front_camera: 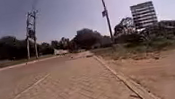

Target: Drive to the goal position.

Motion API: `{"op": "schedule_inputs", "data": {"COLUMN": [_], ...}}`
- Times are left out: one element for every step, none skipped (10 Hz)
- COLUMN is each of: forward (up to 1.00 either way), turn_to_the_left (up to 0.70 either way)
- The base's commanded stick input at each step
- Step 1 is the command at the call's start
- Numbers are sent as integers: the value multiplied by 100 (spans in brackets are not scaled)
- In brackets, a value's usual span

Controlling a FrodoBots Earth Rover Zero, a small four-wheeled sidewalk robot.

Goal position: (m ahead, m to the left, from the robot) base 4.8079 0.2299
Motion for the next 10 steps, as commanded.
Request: {"op": "schedule_inputs", "data": {"forward": [30,30,30,30,30,30,30,30,30,30], "turn_to_the_left": [0,0,0,0,0,0,0,0,0,0]}}
